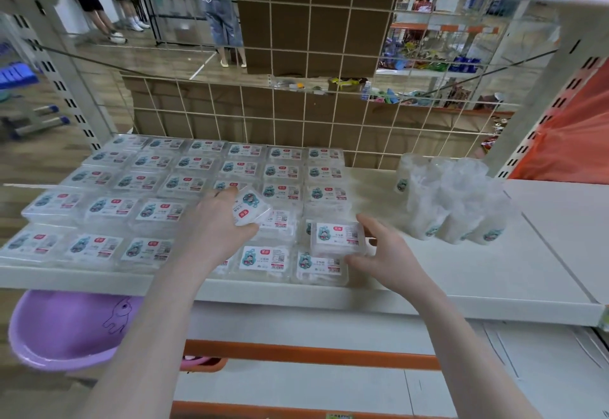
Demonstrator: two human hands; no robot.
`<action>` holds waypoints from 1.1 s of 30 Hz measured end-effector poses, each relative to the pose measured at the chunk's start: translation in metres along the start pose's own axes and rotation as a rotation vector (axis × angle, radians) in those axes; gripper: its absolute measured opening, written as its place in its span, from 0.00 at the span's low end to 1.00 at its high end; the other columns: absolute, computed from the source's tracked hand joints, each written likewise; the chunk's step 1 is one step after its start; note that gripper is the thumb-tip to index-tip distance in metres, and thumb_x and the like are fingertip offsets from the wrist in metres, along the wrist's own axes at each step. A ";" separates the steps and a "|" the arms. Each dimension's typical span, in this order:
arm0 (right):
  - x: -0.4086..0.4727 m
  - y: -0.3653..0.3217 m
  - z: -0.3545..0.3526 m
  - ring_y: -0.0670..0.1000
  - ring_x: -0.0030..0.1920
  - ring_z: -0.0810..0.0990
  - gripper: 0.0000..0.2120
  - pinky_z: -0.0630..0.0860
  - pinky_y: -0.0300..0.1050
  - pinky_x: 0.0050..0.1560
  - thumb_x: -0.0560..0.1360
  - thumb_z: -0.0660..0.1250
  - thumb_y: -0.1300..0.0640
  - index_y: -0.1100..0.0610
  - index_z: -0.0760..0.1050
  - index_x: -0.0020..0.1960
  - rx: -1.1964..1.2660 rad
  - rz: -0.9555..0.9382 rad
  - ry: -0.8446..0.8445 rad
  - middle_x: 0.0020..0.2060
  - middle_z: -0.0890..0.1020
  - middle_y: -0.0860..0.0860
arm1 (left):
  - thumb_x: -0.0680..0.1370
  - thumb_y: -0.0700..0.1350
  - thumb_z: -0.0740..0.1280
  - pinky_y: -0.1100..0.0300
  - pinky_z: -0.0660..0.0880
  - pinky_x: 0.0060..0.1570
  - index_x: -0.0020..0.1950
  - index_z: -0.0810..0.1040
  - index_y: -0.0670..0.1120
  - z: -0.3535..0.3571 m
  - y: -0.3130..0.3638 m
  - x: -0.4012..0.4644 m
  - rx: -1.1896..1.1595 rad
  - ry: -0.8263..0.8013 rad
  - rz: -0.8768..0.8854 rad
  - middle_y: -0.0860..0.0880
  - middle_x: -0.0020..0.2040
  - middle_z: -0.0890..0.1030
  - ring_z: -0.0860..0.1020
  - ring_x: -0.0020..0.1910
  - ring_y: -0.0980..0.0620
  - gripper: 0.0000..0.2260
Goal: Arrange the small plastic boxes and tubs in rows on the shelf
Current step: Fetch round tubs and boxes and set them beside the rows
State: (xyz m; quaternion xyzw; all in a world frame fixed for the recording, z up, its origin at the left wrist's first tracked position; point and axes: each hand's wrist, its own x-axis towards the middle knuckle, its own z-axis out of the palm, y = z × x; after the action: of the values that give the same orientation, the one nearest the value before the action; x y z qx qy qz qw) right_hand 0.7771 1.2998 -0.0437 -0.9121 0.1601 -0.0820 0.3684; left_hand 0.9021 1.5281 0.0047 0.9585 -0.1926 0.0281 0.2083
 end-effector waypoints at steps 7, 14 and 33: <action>0.004 -0.009 -0.002 0.49 0.62 0.72 0.30 0.62 0.31 0.56 0.68 0.74 0.53 0.56 0.71 0.68 -0.208 -0.172 0.033 0.62 0.73 0.48 | 0.72 0.51 0.70 0.52 0.69 0.55 0.72 0.67 0.45 -0.002 -0.001 -0.004 0.003 0.006 -0.009 0.44 0.67 0.73 0.72 0.63 0.42 0.30; 0.019 -0.021 0.001 0.50 0.62 0.71 0.22 0.61 0.33 0.57 0.72 0.70 0.55 0.53 0.74 0.65 -0.346 -0.260 0.001 0.64 0.74 0.48 | 0.71 0.52 0.71 0.54 0.67 0.50 0.69 0.69 0.45 -0.006 -0.008 -0.010 -0.022 0.029 -0.040 0.44 0.63 0.75 0.72 0.60 0.44 0.28; 0.034 -0.044 0.013 0.59 0.54 0.80 0.17 0.77 0.50 0.50 0.71 0.72 0.58 0.58 0.78 0.60 -0.266 -0.476 0.066 0.57 0.80 0.56 | 0.73 0.50 0.69 0.56 0.69 0.46 0.71 0.66 0.46 -0.027 -0.045 -0.088 0.012 0.146 -0.434 0.47 0.64 0.72 0.71 0.55 0.49 0.28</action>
State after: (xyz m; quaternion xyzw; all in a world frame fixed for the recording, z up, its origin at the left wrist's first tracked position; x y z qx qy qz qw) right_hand 0.8227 1.3261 -0.0217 -0.9613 -0.0374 -0.1740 0.2104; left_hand 0.8387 1.6081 -0.0001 0.9741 0.0341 0.0528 0.2172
